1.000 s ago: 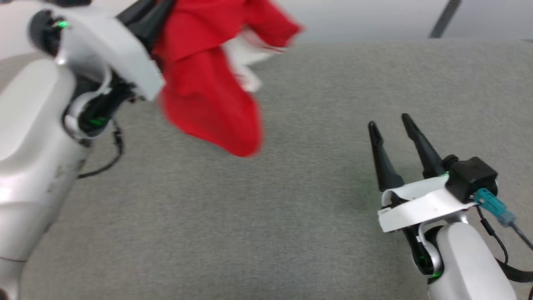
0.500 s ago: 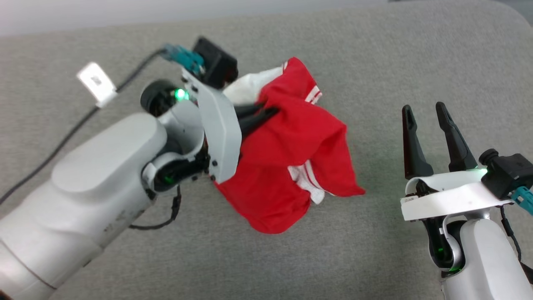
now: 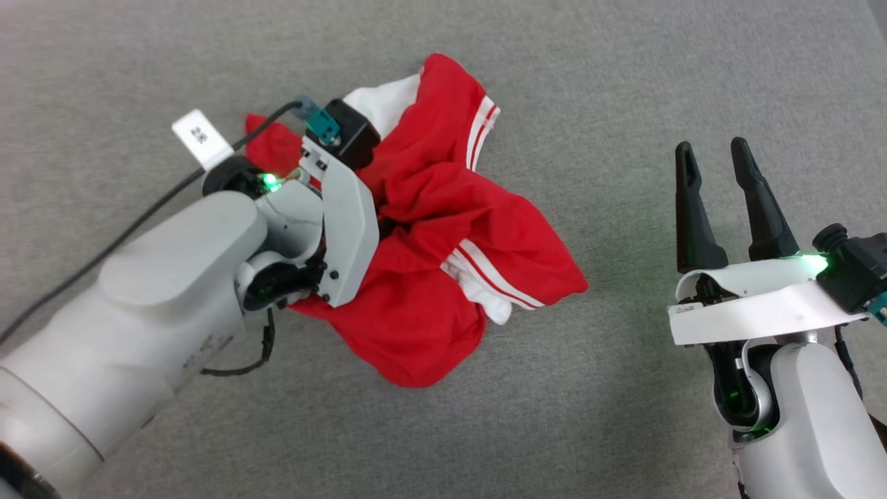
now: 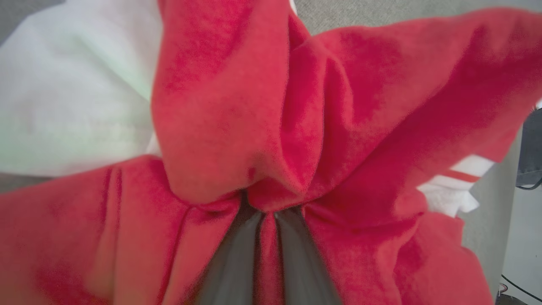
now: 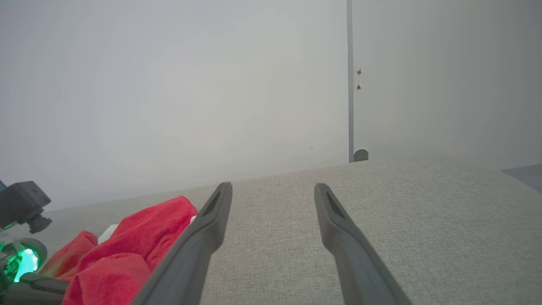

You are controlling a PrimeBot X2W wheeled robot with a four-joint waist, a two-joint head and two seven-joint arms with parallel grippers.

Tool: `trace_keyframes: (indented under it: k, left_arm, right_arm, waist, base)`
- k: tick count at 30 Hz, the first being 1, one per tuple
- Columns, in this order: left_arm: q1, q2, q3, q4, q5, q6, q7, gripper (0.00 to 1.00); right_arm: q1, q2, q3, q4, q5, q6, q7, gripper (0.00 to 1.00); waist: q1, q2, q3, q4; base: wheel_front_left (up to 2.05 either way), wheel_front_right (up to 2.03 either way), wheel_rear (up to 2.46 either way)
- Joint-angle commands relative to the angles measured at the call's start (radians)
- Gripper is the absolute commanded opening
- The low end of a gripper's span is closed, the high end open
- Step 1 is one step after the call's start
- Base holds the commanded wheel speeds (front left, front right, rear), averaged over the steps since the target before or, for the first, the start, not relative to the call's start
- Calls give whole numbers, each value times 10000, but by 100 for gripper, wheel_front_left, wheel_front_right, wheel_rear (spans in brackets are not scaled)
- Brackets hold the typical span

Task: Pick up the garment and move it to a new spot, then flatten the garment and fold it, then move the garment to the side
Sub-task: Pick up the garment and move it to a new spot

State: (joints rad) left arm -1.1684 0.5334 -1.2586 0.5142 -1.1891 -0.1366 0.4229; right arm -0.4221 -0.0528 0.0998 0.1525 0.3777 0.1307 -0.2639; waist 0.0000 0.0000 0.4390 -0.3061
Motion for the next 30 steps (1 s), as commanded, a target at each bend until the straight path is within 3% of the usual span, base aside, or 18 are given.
trace_keyframes:
  k: [1, 6, 8, 9, 11, 16, 20, 30]
  left_arm:
    - [640, 42, -406, 502, 335, 142, 460, 0]
    - [742, -6, -484, 471, 231, 165, 403, 0]
    - [594, -36, -480, 341, 113, 165, 65, 44]
    - [496, -53, -456, 261, 29, 165, -124, 71]
    - [277, -74, -405, 93, -90, 160, -645, 100]
    - [97, 43, 60, -456, -941, 99, -2546, 100]
    - [289, 193, 152, -941, -1203, 77, -3440, 100]
    - [2754, 1455, 1003, -1599, -2518, 79, -6556, 100]
  right_arm:
    - [-107, 28, 46, -41, 98, 1, -7, 100]
    - [-121, 27, 106, 2, -58, 1, -5, 100]
    - [-114, 31, 83, 43, -187, 1, -7, 100]
    - [-115, 31, 75, 63, -249, 1, -5, 100]
    - [-111, 23, 38, 124, -409, 1, -7, 100]
    - [-14, 23, 75, 397, -1044, 1, -7, 100]
    - [114, -33, 64, 584, -1285, 1, -7, 100]
    - [873, -605, -151, 1245, -1528, 1, -5, 100]
  waist:
    - [0, 0, 400, -362]
    - [0, 0, 482, -316]
    - [0, 0, 415, -154]
    - [0, 0, 361, -52]
    - [0, 0, 209, 213]
    - [0, 0, -460, 1194]
    - [0, 0, -879, 1678]
    - [0, 0, -2063, 2727]
  base:
    - [0, 0, 0]
    - [0, 0, 0]
    - [0, 0, 0]
    - [0, 0, 0]
    - [0, 0, 0]
    - [0, 0, 0]
    - [0, 0, 0]
    - [0, 0, 0]
